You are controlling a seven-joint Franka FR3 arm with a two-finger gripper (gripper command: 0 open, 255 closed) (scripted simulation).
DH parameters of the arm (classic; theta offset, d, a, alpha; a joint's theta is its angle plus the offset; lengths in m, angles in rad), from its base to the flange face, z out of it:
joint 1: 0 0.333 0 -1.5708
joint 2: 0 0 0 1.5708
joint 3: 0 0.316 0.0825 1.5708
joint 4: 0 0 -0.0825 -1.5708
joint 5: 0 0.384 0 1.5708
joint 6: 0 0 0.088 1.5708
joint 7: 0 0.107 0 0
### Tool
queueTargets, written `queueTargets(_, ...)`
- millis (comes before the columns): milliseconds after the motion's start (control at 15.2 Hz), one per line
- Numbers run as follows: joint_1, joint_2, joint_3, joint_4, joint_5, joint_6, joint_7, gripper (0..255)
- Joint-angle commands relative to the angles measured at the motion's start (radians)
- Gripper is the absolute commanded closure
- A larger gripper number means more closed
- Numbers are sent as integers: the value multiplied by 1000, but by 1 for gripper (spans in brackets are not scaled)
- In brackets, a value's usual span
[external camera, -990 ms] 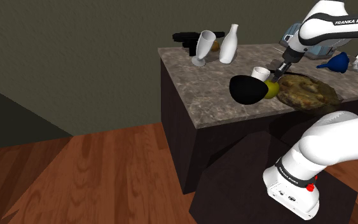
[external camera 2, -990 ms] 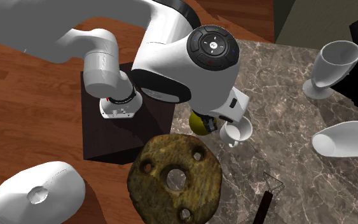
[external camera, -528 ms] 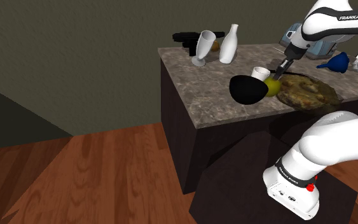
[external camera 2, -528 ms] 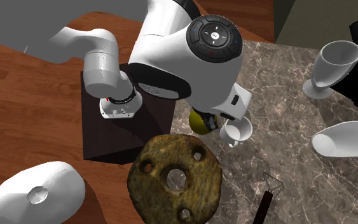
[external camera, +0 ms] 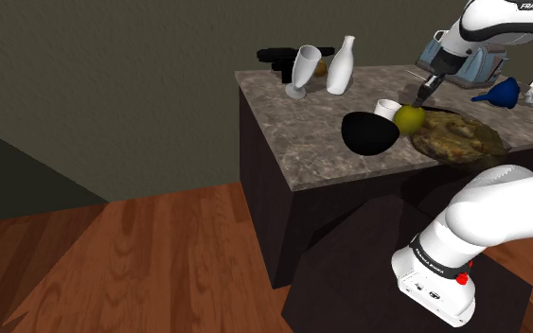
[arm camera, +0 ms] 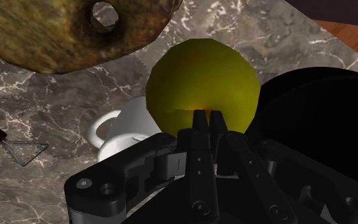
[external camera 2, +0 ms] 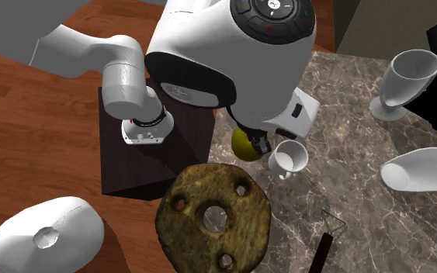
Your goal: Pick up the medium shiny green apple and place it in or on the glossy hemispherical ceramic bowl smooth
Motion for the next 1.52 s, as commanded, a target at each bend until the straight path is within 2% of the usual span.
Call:
queueTargets(0, 4, 1, 10, 26, 7, -26, 3, 255)
queueTargets(1320, 34, 44, 60, 312, 58, -271, -2, 255)
queueTargets(1452, 43, 42, 104, 324, 77, -293, 42, 255)
